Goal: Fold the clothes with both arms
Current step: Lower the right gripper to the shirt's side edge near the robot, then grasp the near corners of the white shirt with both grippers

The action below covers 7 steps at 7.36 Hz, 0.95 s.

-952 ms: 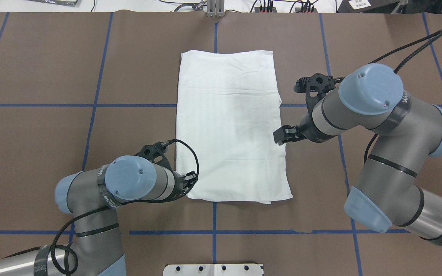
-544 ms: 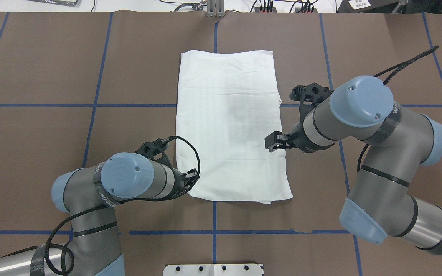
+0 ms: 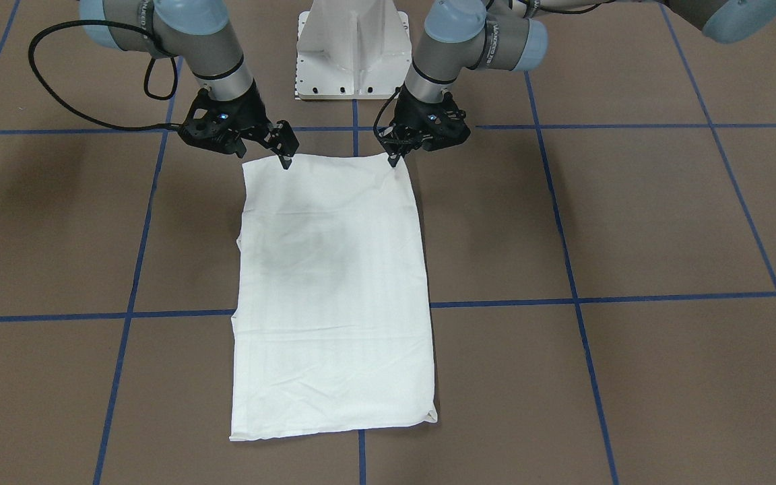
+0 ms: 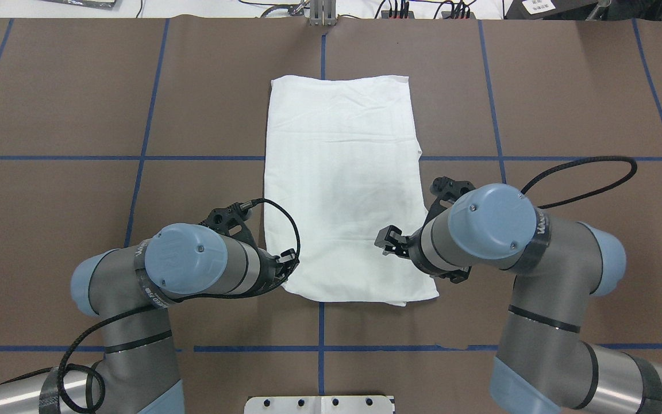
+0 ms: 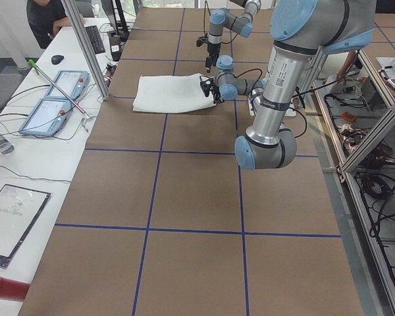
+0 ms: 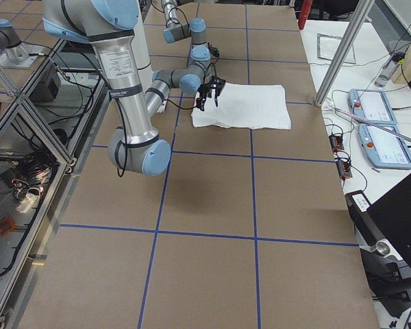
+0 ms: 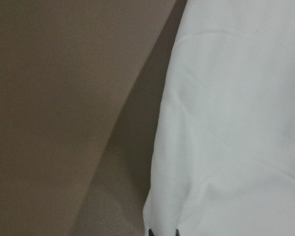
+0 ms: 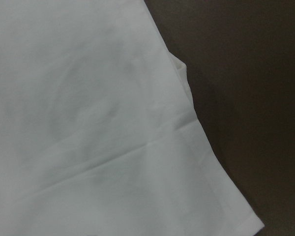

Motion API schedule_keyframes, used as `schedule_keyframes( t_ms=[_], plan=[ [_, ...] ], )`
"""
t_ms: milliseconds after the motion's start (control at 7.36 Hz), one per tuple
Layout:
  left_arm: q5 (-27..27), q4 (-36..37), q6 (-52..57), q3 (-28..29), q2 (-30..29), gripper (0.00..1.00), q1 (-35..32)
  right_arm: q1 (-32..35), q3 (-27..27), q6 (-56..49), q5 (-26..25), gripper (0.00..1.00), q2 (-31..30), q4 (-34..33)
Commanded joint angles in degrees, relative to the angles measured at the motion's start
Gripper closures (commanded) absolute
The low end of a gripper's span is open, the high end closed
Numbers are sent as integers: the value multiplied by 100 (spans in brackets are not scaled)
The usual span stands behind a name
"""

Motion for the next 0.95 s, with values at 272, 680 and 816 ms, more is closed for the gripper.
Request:
schedule_keyframes(
  t_ms=[272,680,816],
  plan=[
    [-7,11,12,-12,-9,100,-2,-357,-319,1093,-295,0,29,-30],
    [2,11,12,-12,-9,100,-2,-480,-461,1146,-277,0,151,-537],
    [2,11,12,-12,0,100,-2,-506,-443,1155,-277,0,161,-566]
  ],
)
